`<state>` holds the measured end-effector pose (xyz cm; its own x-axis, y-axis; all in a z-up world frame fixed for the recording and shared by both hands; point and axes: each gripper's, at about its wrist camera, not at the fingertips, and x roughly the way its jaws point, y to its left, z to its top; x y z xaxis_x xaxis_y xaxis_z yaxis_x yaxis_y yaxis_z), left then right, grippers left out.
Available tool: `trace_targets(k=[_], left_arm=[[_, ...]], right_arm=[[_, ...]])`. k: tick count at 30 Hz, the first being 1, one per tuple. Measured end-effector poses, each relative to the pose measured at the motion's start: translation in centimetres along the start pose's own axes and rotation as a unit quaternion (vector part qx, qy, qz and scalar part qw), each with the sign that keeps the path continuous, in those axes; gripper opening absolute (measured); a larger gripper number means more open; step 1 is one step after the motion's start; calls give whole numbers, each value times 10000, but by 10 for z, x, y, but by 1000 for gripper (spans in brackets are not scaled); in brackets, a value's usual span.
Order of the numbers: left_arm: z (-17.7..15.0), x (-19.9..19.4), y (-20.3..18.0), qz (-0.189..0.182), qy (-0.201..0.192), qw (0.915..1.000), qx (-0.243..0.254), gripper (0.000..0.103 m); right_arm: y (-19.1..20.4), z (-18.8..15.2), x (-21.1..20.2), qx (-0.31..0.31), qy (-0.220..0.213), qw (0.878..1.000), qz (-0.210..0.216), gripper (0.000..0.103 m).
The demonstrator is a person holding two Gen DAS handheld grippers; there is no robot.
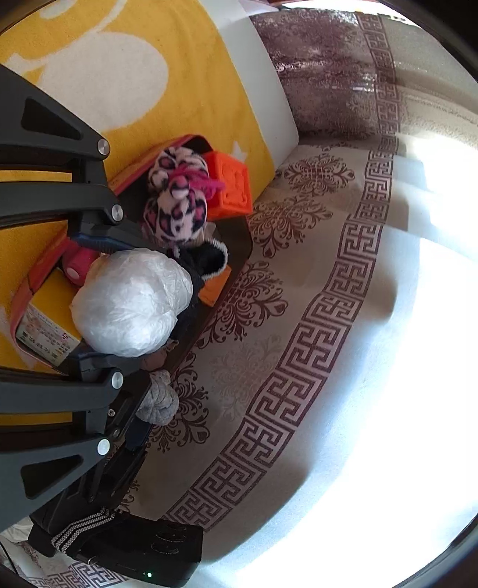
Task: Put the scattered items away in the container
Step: 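Carry the sock ball and plastic bundle into the tin box and open both grippers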
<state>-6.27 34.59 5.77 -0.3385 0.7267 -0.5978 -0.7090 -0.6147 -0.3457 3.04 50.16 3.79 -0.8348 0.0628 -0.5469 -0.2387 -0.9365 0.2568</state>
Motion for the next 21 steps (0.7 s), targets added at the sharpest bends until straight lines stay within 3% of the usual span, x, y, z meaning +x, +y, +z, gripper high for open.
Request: trace_targets(k=[6, 13, 16, 18, 21], left_arm=[[7, 50, 13, 47, 480, 9988, -105, 40], [25, 66, 10, -46, 376, 9993, 35, 42], [31, 61, 11, -250, 342, 9991, -85, 55], [32, 54, 10, -363, 291, 9988, -168, 69], [33, 42, 6, -398, 133, 9990, -149, 70]], right_arm=[[-7, -2, 3, -90, 68, 9999, -70, 55], [-8, -5, 15, -197, 197, 9996, -78, 55], [-7, -6, 17, -219, 193, 9996, -35, 55], [-5, -5, 17, -275, 201, 9994, -3, 56], [-4, -6, 16, -291, 196, 9994, 35, 59]])
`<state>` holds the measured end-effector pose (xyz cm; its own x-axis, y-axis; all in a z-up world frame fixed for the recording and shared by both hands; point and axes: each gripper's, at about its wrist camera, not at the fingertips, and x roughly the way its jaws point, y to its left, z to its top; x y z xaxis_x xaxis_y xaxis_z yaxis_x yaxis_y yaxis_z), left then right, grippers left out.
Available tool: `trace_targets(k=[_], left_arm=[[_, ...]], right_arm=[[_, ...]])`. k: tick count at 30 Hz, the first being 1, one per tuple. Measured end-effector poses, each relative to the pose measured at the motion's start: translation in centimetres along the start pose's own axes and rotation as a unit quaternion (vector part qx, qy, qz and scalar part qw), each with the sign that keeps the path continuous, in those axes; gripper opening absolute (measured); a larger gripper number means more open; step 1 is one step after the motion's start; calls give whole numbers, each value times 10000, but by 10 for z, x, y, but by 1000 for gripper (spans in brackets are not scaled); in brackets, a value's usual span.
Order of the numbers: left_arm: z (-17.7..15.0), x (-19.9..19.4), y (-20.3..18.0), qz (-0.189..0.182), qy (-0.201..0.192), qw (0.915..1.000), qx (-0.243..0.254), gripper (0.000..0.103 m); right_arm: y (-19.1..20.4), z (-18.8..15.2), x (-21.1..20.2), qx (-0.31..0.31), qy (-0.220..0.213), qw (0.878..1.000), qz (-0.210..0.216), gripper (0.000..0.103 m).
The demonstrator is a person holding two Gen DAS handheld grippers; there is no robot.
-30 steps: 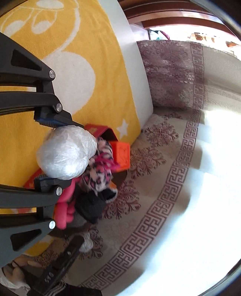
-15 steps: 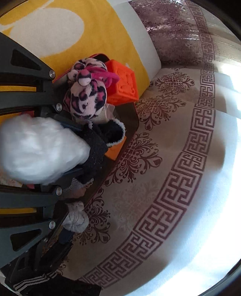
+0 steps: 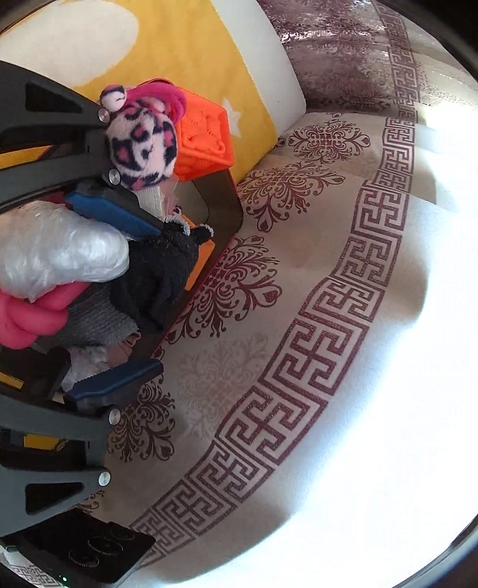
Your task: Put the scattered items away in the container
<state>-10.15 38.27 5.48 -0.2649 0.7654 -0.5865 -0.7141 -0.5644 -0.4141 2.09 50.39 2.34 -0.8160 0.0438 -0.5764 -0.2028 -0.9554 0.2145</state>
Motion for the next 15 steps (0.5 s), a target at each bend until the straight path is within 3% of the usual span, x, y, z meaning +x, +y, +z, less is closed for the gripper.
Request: trace_targets(k=[1, 3, 7, 9, 15], left_arm=[[1, -5, 0, -18, -62, 10000, -19, 71], [2, -17, 1, -12, -220, 9997, -104, 85], [6, -44, 10, 95, -578, 9979, -271, 87], [4, -59, 14, 242, -734, 9965, -310, 103], [-11, -99, 23, 800, -1145, 9900, -182, 103]], right_arm=[[1, 0, -1, -2, -13, 10000, 16, 64], [2, 0, -4, -6, -69, 10000, 37, 71], [6, 1, -16, -76, -282, 9996, 23, 76], [5, 1, -23, -75, -386, 9992, -37, 77], [-3, 2, -43, 60, -567, 9982, -182, 78]])
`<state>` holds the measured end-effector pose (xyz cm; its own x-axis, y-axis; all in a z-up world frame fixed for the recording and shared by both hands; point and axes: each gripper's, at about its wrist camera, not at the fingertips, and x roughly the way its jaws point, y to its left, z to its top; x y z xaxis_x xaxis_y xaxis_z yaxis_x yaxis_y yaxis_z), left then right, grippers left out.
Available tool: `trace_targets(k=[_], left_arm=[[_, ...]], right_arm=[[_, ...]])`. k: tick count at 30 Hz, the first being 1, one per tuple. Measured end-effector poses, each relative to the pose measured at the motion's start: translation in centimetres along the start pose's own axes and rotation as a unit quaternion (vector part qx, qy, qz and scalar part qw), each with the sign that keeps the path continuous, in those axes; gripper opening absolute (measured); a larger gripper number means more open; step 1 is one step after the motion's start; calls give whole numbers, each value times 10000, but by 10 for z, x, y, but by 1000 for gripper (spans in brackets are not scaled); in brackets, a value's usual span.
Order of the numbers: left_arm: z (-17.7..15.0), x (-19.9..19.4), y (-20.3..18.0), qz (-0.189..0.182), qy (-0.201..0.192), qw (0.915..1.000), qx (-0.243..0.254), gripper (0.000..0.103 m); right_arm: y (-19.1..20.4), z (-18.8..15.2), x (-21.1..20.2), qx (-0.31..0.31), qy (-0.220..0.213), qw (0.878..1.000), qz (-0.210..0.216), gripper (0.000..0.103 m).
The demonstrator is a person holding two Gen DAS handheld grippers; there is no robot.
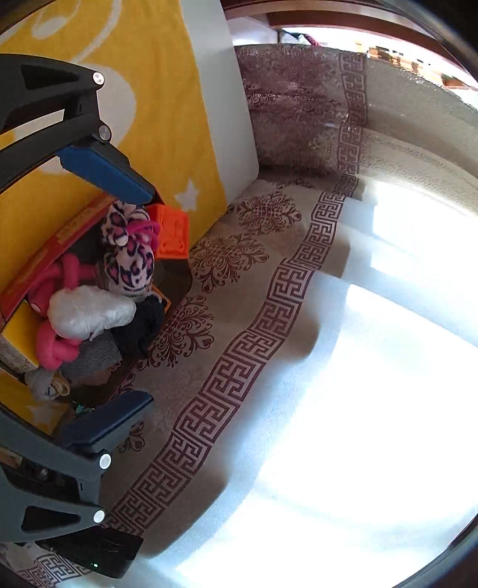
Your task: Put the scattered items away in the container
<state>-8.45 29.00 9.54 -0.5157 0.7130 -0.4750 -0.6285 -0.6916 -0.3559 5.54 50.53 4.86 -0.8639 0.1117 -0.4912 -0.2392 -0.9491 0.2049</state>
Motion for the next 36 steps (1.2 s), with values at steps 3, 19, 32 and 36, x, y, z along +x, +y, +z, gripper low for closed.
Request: trace_targets(k=[3, 19, 32, 36], left_arm=[[-9, -13, 1, 307, -32, 9994, 165, 103], [-52, -36, 15, 959, 282, 9948, -178, 103], [-47, -88, -35, 1445, -550, 9873, 372, 103], [-51, -81, -37, 1164, -239, 9926, 243, 103]], right_arm=[[2, 6, -1, 18, -25, 10000, 18, 79], [35, -14, -23, -358, 289, 9989, 52, 82], [36, 4, -75, -82, -479, 9986, -222, 85], [41, 8, -86, -228, -690, 9969, -314, 88]])
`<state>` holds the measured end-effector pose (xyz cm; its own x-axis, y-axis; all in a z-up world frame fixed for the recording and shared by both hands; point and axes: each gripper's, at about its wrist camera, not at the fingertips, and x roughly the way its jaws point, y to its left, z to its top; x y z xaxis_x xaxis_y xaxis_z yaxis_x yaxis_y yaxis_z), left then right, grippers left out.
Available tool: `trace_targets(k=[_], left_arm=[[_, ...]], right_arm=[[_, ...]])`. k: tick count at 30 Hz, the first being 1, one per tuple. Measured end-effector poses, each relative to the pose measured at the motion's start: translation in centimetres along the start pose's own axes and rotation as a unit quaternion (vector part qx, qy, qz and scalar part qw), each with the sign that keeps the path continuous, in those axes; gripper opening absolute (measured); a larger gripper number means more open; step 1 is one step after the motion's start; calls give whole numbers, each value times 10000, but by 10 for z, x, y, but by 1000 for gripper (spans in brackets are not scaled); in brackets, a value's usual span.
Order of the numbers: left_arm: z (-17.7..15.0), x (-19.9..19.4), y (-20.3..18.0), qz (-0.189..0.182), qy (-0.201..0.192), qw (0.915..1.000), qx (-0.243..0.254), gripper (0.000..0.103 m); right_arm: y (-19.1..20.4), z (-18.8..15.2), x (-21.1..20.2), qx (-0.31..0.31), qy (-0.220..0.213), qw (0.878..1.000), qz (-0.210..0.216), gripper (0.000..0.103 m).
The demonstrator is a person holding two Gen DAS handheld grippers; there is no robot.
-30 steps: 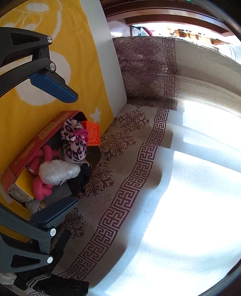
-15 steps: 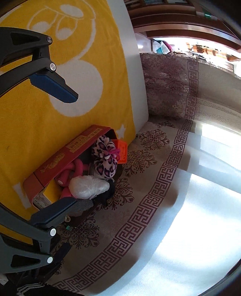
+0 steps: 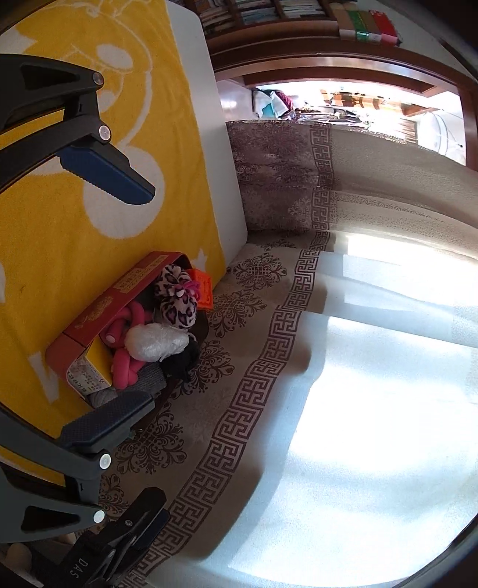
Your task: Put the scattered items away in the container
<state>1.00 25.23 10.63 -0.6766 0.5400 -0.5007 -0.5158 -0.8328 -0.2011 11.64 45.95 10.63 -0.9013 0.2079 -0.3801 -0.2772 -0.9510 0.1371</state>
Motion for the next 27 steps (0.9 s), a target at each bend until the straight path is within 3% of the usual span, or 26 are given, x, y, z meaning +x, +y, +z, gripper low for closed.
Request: trace_targets(k=[12, 21, 27], left_arm=[[-9, 9, -22, 6, 188, 9997, 179, 103], [-10, 20, -27, 33, 377, 9990, 245, 103], [-12, 24, -33, 68, 432, 9985, 334, 103]], right_arm=[[-8, -15, 8, -31, 365, 9993, -125, 88], [-17, -20, 3, -158, 304, 9984, -452, 88], [-23, -25, 7, -80, 443, 9980, -451, 88]])
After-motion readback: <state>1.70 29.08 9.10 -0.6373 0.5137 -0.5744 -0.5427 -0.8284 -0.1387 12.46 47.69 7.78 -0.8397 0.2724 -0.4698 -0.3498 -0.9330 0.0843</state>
